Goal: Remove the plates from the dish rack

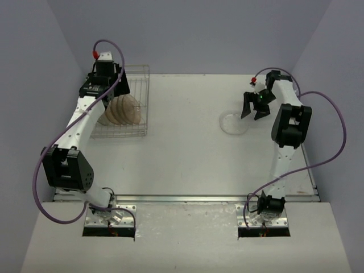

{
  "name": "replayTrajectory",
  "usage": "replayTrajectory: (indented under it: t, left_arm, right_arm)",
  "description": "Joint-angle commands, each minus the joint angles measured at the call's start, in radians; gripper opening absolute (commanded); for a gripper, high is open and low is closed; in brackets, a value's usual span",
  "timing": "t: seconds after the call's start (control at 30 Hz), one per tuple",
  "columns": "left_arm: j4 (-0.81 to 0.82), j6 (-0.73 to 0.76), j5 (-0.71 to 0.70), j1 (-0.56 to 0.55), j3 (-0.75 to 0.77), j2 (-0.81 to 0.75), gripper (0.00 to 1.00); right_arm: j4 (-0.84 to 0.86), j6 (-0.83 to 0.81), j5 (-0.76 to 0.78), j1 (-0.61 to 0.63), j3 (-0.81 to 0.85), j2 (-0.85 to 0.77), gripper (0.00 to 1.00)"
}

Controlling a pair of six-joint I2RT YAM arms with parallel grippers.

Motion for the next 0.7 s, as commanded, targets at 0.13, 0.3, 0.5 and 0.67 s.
replayTrajectory:
  t: [0.13,0.3,0.5,0.67]
  left_arm:
    - [-0.025,0.058,-0.463,-0.208,0.076,0.142,0.62]
    - [-0.081,0.037,-0.555,-0.219,0.119,0.262,0.52]
    - [-0.109,0.012,-0.591,-0.22,0.127,0.313,0.51]
    - [-0.11,0.012,-0.596,-0.22,0.122,0.336,0.51]
  right_arm:
    - [0.138,0.141,-0.098,0.012,-0.156,-0.386,0.99]
    - [0.208,0.184,-0.133,0.012,-0.331,-0.557,0.99]
    - [0.28,0.225,-0.212,0.012,-0.538,-0.689,0.99]
    - [0.281,0.233,-0.282,0.01,-0.597,-0.724,0.99]
